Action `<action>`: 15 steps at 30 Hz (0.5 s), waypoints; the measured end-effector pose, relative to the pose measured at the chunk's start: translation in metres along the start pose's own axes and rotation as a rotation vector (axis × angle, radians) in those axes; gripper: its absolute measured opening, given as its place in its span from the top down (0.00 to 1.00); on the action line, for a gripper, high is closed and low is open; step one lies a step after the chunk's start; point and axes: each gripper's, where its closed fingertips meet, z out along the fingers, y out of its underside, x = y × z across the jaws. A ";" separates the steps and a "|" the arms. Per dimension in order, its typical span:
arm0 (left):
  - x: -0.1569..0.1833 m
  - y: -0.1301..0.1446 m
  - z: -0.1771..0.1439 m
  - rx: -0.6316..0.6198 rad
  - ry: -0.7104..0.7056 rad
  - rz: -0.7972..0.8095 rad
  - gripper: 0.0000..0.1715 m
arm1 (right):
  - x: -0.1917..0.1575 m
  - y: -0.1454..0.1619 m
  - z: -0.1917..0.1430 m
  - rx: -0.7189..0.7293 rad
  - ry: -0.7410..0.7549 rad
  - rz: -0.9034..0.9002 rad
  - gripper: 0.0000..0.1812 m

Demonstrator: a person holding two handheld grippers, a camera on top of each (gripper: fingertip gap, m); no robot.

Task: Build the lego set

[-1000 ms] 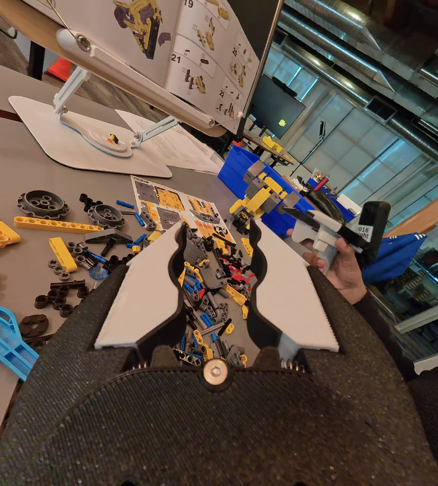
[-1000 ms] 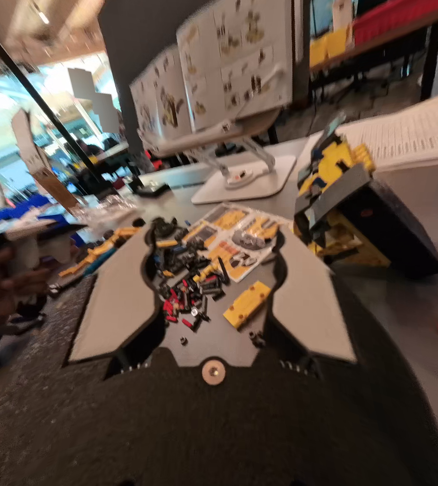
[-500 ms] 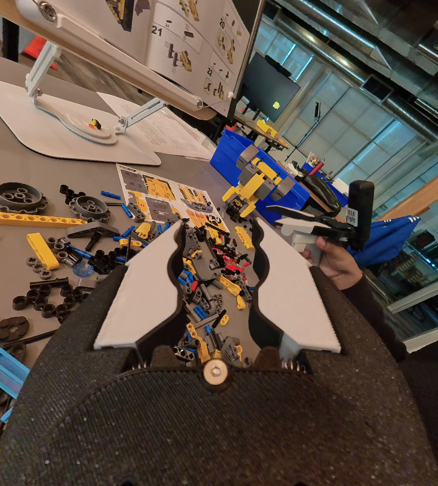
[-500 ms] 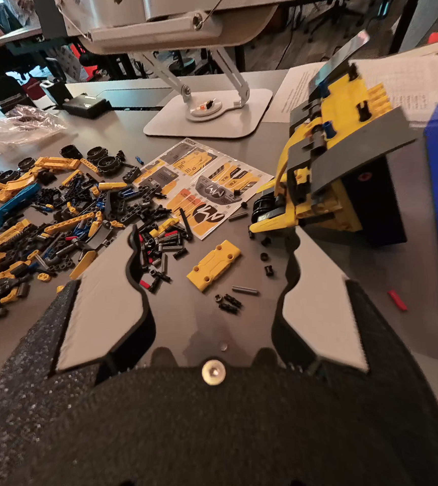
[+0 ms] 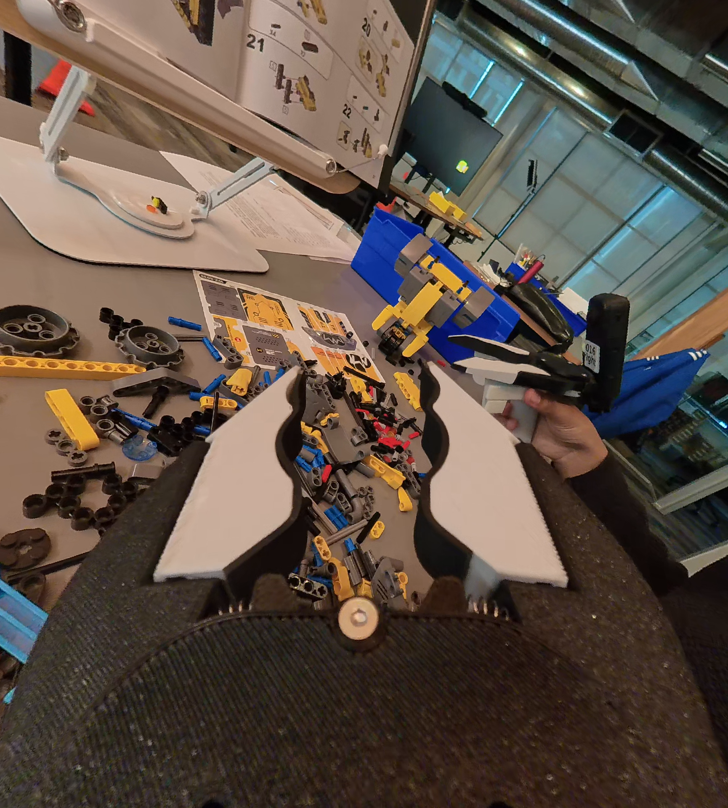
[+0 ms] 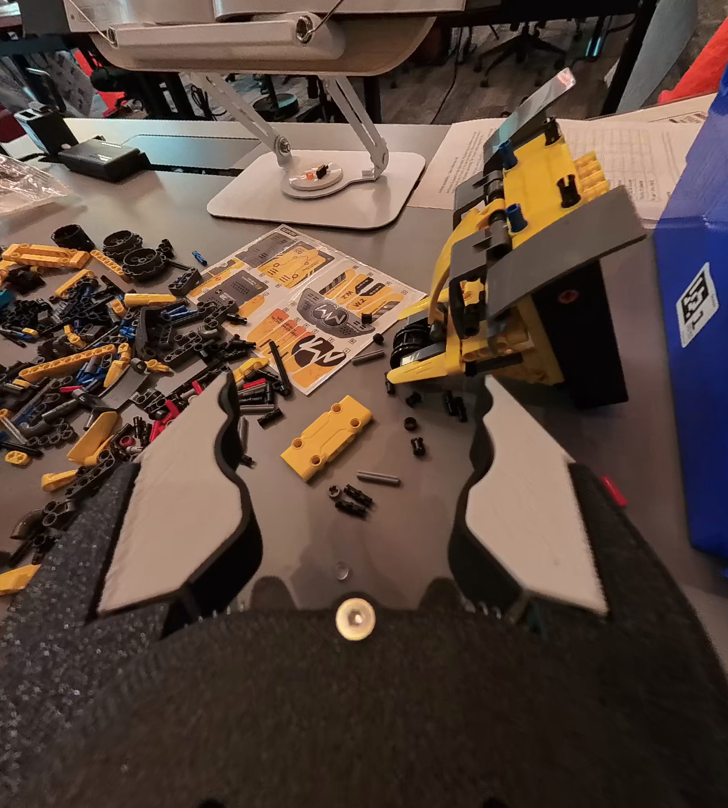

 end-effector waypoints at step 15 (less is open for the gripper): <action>0.003 0.003 0.002 -0.011 0.000 0.019 0.71 | -0.002 0.007 0.003 -0.041 -0.022 0.002 0.51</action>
